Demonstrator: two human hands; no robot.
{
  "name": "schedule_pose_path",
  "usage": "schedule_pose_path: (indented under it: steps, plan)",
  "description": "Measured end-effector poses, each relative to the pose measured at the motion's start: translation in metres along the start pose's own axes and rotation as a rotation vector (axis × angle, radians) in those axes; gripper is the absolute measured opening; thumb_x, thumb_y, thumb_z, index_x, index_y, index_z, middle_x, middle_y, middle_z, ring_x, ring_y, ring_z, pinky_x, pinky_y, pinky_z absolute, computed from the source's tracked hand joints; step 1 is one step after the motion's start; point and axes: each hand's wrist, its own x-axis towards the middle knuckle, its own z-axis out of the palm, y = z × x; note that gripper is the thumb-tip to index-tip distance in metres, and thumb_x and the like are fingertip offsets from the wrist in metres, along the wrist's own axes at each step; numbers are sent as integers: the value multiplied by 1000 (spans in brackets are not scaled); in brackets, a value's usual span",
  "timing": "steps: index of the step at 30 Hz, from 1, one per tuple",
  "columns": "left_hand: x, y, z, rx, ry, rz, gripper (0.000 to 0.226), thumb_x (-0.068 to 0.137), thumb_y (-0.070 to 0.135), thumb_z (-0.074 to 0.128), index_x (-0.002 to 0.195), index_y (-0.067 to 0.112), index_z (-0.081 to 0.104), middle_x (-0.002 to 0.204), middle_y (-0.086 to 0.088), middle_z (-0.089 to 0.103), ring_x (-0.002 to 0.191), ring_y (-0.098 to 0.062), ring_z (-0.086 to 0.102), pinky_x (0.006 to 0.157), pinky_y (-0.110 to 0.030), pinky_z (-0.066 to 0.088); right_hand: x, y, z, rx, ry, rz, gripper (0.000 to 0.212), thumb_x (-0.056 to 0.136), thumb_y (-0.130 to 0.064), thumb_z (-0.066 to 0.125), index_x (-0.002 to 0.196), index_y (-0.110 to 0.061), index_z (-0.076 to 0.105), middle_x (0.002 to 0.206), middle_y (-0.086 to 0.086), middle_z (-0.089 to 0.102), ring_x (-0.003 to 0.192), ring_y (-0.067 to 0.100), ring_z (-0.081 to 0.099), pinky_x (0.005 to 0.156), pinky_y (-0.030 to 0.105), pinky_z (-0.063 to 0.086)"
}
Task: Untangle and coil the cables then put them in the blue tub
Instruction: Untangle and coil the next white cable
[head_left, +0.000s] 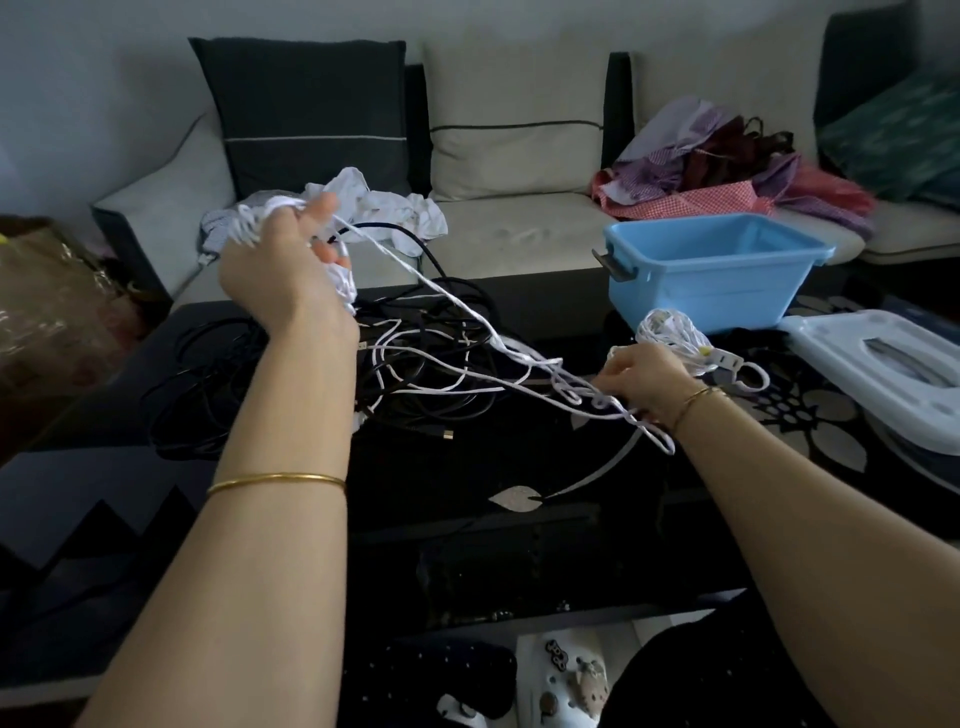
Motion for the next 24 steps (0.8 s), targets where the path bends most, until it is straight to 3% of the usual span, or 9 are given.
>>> schedule_pose_path:
  steps: [3, 7, 11, 12, 14, 16, 19, 21, 24]
  plan:
    - [2, 6, -2, -90, 54, 132, 19, 85, -6, 43, 70, 6, 45, 69, -7, 73, 32, -7, 33, 39, -19, 30, -1, -1, 6, -325, 165, 57, 11, 84, -12, 63, 95, -11, 64, 90, 10, 58, 100, 32, 61, 72, 30, 40]
    - [3, 13, -2, -70, 58, 217, 7, 83, -6, 46, 82, 0, 51, 70, -6, 73, 33, -8, 35, 38, -20, 30, -6, -11, 13, -542, 135, 91, 25, 86, -12, 60, 111, -13, 60, 115, 9, 61, 107, 31, 59, 71, 33, 39]
    - [-5, 3, 2, 126, -42, 3, 23, 87, 2, 55, 107, -10, 60, 62, 1, 71, 36, -6, 41, 37, -18, 35, -9, -29, 11, -642, 152, -19, 21, 89, -16, 56, 109, -14, 62, 115, 10, 61, 109, 33, 56, 73, 35, 41]
    - [-10, 1, 4, 174, -106, -61, 20, 90, 5, 55, 106, -6, 61, 60, 2, 71, 40, -7, 44, 37, -17, 36, -9, -36, 11, -578, 192, -111, 21, 91, -20, 54, 108, -13, 63, 114, 11, 62, 107, 33, 57, 75, 35, 43]
    - [-22, -6, 7, 295, -232, -177, 9, 93, 9, 55, 88, 5, 61, 60, 2, 70, 52, -10, 50, 39, -17, 38, -14, -58, 12, -160, 136, -298, 29, 97, -31, 47, 107, -10, 65, 108, 11, 67, 103, 30, 61, 84, 37, 49]
    - [-29, -15, 10, 393, -358, -261, 16, 94, 13, 54, 79, 9, 57, 67, 0, 72, 46, -10, 46, 41, -21, 35, -28, -81, 11, 383, -164, -369, 41, 100, -43, 37, 113, -14, 63, 107, 4, 70, 107, 20, 62, 96, 41, 45]
    - [-28, -27, 12, 420, -441, -317, 19, 93, 12, 52, 75, 9, 55, 69, -4, 72, 34, -8, 34, 39, -16, 28, -41, -98, 15, 668, -507, -410, 43, 100, -41, 36, 122, -10, 56, 91, 3, 71, 101, 18, 66, 98, 44, 45]
    - [-27, -28, 11, 440, -449, -352, 20, 92, 12, 53, 72, 9, 54, 54, -1, 66, 32, -8, 33, 40, -15, 27, -41, -100, 15, 757, -451, -417, 28, 100, -21, 44, 108, 3, 56, 64, 2, 59, 68, 20, 65, 86, 45, 53]
    - [-29, -27, 5, 493, -578, -525, 26, 92, 13, 53, 66, 10, 51, 37, 7, 42, 28, -5, 31, 38, -11, 28, -32, -93, 9, 953, -234, -317, 22, 100, -16, 44, 84, -8, 56, 49, -7, 34, 39, 7, 36, 50, 28, 53]
